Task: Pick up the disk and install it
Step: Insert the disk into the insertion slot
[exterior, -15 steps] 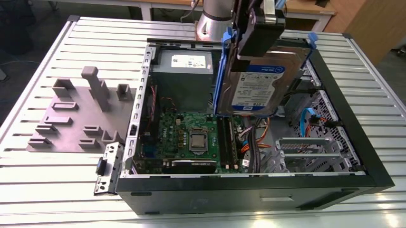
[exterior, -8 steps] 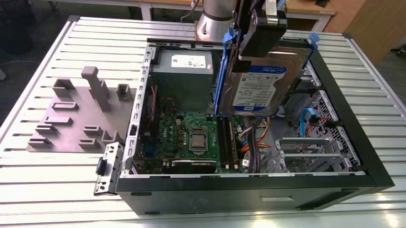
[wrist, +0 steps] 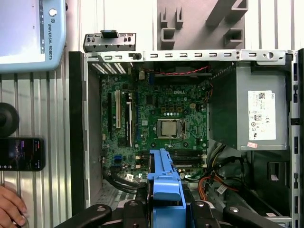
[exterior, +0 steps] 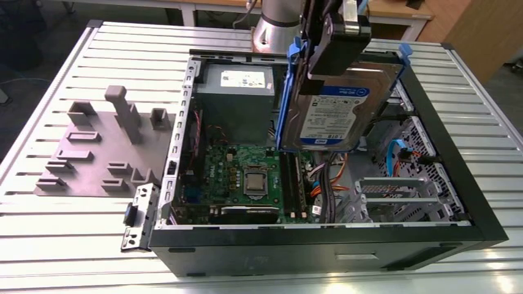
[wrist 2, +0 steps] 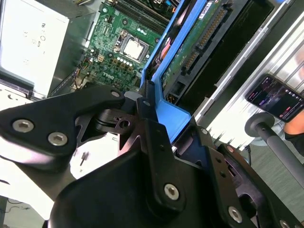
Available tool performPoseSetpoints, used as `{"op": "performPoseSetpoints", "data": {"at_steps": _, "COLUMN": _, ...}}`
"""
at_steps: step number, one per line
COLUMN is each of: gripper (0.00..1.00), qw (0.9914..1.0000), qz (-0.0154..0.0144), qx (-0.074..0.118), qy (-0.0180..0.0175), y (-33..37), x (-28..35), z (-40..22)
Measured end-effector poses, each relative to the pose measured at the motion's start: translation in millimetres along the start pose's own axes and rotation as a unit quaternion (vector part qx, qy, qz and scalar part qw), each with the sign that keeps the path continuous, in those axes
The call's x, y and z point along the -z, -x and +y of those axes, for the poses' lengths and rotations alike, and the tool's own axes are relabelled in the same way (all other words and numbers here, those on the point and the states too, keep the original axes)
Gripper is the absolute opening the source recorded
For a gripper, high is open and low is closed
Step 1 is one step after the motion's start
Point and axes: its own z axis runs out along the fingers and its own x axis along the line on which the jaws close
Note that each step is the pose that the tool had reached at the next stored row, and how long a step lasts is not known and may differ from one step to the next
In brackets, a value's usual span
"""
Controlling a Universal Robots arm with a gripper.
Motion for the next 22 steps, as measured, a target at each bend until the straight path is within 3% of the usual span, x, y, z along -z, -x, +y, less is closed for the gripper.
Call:
{"op": "performPoseSetpoints", "data": {"at_steps": 8, "gripper": 0.37, "qw": 1.00000, "qz": 0.0000, "qx": 0.000, "qy": 0.0000, "y": -1.3, "x": -0.8, "z": -5.0}}
{"op": "performPoseSetpoints", "data": {"at_steps": 16, "gripper": 0.37, "qw": 1.00000, "qz": 0.0000, "qx": 0.000, "qy": 0.0000, "y": -14.9, "x": -2.9, "z": -7.7}}
{"op": "performPoseSetpoints", "data": {"at_steps": 22, "gripper": 0.37, "qw": 1.00000, "qz": -0.0001, "qx": 0.000, "qy": 0.0000, "y": -18.0, "x": -4.0, "z": -17.0}}
